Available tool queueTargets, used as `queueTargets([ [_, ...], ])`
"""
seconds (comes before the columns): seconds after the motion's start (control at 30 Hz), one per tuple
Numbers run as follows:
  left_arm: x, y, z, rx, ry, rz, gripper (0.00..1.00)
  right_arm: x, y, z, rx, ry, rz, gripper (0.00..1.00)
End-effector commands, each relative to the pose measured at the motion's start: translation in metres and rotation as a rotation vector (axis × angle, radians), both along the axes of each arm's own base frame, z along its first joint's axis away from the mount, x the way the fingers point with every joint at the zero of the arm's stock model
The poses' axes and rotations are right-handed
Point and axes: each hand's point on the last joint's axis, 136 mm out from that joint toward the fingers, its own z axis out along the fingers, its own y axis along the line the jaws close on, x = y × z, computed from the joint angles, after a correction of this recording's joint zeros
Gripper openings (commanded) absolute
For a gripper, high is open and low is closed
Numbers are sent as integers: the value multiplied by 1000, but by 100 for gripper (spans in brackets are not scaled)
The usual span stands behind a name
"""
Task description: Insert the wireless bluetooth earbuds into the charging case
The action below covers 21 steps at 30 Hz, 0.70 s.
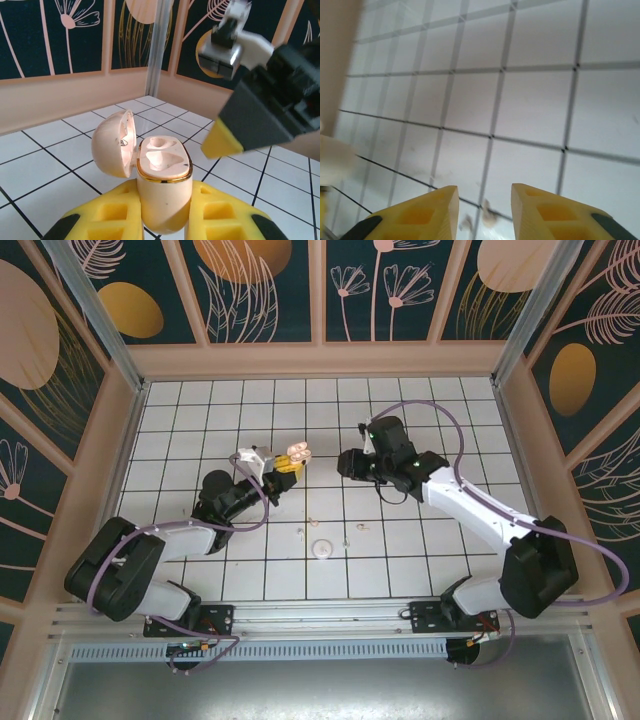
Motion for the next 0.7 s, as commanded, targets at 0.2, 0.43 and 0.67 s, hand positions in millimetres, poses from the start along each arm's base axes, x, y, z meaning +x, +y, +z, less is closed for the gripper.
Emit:
queueTargets([
  [0.2,-6,6,0,-21,43,21,13,-57,-59,-103,-381,387,102,41],
  [0.43,-7,14,1,-17,39,58,14,-61,-40,-127,-285,439,146,49],
  [0.67,-8,15,-5,-3,54,66,13,-61,-35,-142,-275,462,165,50],
])
